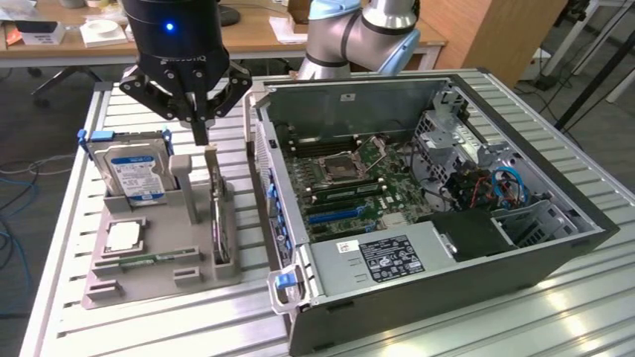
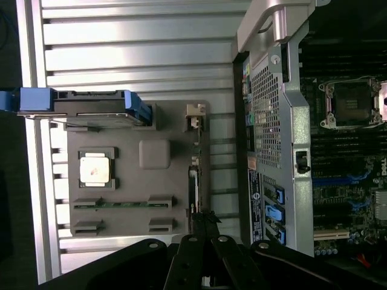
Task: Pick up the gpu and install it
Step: 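Pick up the gpu and move the gpu toward the slot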
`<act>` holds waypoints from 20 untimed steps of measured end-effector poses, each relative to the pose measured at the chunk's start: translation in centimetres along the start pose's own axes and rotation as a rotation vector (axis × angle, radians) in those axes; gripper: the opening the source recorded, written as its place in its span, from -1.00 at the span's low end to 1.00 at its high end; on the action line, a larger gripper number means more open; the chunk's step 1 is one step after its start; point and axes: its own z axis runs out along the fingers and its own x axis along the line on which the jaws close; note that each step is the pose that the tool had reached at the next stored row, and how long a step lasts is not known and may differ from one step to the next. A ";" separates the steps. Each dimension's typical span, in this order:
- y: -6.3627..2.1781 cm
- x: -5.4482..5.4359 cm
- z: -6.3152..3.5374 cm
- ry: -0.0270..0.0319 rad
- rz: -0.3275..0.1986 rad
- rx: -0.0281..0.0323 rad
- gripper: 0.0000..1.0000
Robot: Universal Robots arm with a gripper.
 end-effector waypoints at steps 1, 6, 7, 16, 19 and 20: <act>0.00 0.0 0.00 0.0000 0.000 0.0000 -0.80; 0.00 0.0 0.00 0.0000 0.000 0.0001 -0.67; 0.00 0.0 0.00 0.0000 0.000 0.0001 -0.54; -0.02 0.0 0.51 0.0000 0.000 -0.0002 -0.18; -0.05 0.0 1.05 0.0001 0.000 -0.0002 -0.18; -0.06 0.0 1.23 0.0000 0.000 -0.0002 -0.18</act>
